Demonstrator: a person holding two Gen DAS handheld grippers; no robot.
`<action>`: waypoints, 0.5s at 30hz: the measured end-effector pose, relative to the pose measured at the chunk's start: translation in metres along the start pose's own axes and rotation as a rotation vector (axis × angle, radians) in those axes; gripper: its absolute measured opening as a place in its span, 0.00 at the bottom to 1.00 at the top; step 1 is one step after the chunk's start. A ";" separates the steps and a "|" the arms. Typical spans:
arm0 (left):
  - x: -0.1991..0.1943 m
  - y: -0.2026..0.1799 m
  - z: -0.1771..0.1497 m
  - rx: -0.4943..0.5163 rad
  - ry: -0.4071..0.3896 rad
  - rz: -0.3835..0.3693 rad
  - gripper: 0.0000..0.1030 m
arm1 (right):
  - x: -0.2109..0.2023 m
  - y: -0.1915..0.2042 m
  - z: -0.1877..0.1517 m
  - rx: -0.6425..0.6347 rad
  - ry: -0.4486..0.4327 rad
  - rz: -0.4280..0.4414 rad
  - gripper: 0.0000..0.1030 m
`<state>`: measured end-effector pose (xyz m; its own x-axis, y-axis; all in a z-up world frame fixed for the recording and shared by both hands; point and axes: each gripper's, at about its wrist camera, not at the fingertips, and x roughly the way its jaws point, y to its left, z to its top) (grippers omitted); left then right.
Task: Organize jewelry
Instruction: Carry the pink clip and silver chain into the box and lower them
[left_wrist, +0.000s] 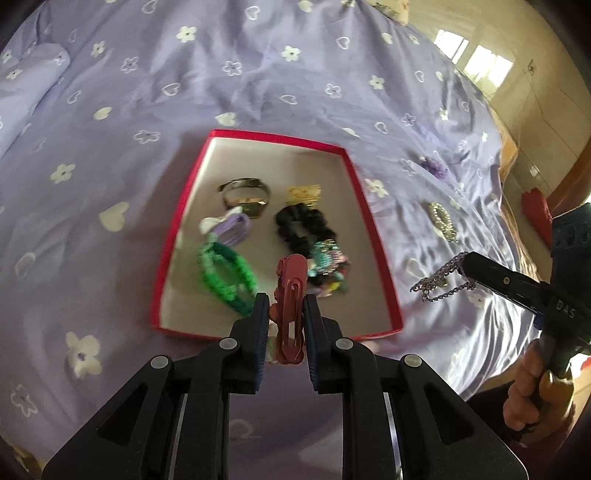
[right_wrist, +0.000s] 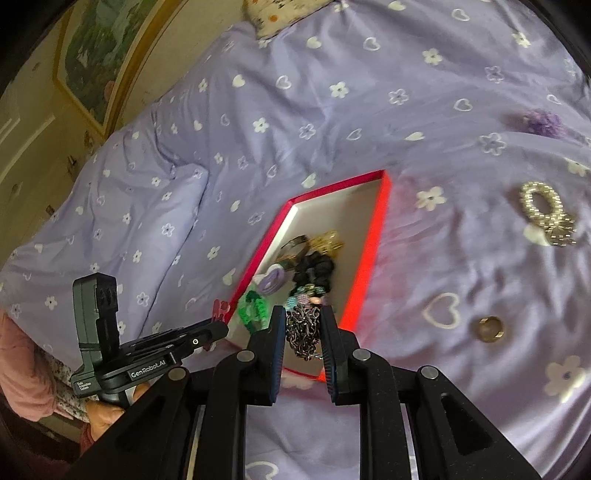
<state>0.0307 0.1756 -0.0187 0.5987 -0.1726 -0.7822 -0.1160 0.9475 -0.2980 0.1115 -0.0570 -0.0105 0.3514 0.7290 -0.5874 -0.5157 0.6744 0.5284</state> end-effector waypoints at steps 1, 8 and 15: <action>0.000 0.004 0.000 -0.004 0.001 0.006 0.16 | 0.004 0.003 0.000 -0.006 0.007 0.006 0.18; 0.003 0.023 0.002 -0.028 0.005 0.032 0.16 | 0.028 0.020 0.001 -0.033 0.041 0.024 0.18; 0.015 0.032 0.007 -0.026 0.025 0.050 0.16 | 0.051 0.026 0.002 -0.038 0.071 0.031 0.18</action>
<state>0.0413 0.2047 -0.0364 0.5717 -0.1327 -0.8097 -0.1660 0.9477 -0.2725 0.1177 -0.0020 -0.0257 0.2788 0.7387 -0.6137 -0.5556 0.6453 0.5243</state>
